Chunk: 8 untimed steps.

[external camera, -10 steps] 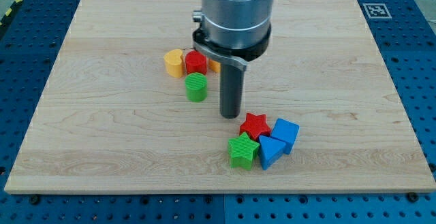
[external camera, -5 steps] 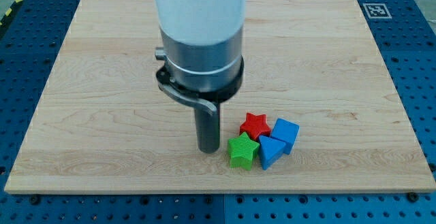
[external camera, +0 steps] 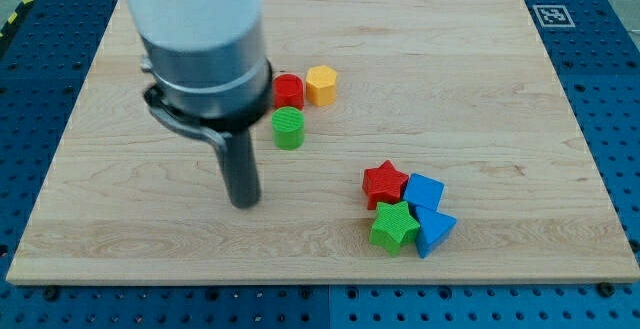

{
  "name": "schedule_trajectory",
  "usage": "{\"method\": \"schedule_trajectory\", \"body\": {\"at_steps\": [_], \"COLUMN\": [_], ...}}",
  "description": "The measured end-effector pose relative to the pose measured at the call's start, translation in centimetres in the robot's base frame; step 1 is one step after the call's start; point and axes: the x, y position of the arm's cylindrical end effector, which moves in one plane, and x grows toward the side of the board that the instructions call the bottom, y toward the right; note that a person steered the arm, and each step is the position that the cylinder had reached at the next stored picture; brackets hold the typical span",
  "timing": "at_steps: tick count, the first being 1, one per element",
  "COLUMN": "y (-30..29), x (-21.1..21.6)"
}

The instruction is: Keep green blocks and red star in a vertical line

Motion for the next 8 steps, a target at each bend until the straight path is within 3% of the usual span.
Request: {"method": "schedule_trajectory", "body": {"at_steps": [1,3,4,6,7,8], "y": [0.3,11.4,11.3,2.9,3.8,9.4], "x": [-3.5,-4.9,-5.1,-4.7,-7.9,-10.9]}}
